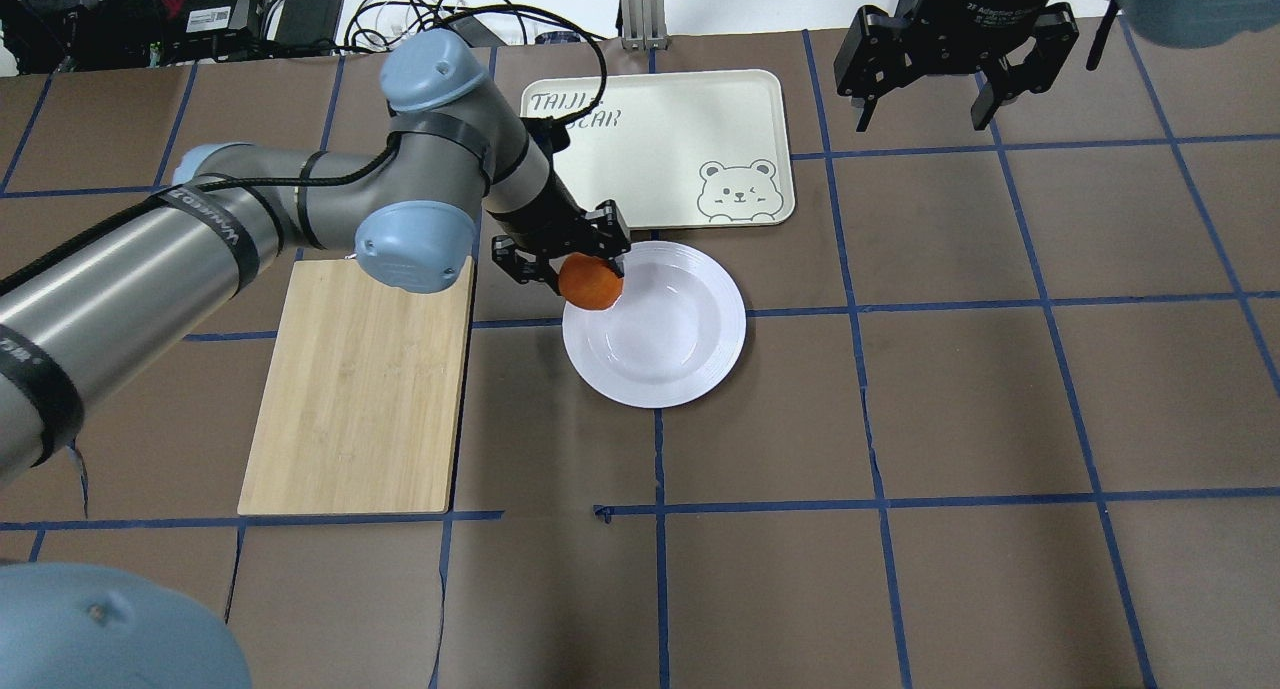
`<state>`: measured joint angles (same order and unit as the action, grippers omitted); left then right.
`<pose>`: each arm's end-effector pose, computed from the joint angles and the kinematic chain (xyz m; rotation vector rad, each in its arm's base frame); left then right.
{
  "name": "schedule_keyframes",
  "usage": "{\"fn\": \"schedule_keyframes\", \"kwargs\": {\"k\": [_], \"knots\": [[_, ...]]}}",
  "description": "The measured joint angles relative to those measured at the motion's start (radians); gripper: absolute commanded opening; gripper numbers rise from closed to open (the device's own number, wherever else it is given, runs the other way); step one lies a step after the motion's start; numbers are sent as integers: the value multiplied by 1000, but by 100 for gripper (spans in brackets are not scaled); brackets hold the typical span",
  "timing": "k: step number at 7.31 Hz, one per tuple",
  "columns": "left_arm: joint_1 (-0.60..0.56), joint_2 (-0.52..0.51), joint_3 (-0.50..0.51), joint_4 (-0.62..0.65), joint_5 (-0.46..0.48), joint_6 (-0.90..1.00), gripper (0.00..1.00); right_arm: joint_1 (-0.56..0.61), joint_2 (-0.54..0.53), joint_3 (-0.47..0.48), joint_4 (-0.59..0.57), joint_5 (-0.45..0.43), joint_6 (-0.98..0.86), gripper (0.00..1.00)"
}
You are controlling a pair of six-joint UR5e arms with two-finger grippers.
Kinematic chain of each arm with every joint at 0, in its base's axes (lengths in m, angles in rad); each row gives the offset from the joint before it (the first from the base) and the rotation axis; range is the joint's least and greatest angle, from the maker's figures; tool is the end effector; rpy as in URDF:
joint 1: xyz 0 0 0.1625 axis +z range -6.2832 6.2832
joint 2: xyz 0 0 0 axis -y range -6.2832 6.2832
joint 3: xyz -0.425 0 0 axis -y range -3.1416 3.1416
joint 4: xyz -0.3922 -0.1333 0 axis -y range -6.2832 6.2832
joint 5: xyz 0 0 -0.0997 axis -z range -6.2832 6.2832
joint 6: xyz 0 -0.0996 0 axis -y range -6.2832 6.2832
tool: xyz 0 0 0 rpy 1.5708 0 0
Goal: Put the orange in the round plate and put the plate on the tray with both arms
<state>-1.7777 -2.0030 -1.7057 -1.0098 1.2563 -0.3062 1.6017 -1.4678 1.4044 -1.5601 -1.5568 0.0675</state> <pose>-0.2855 -0.5613 0.2424 0.1421 -2.8328 -0.1225 0.1513 -0.5355 0.5159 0.0566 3.1235 -0.0812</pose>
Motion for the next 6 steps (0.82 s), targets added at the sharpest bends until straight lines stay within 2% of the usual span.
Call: {"fn": "schedule_keyframes", "kwargs": {"k": [1, 2, 4, 6], "knots": [[-35, -22, -4, 23, -13, -15, 93, 0, 1, 0, 0, 1, -1, 100], [-52, -35, -12, 31, -16, -16, 100, 0, 1, 0, -1, 1, 1, 100], [-61, -43, -19, 36, -11, -15, 100, -1, 2, 1, 1, 2, 5, 100], [-41, -13, 18, 10, 19, -6, 100, -11, 3, 6, 2, 29, 5, 99]]}}
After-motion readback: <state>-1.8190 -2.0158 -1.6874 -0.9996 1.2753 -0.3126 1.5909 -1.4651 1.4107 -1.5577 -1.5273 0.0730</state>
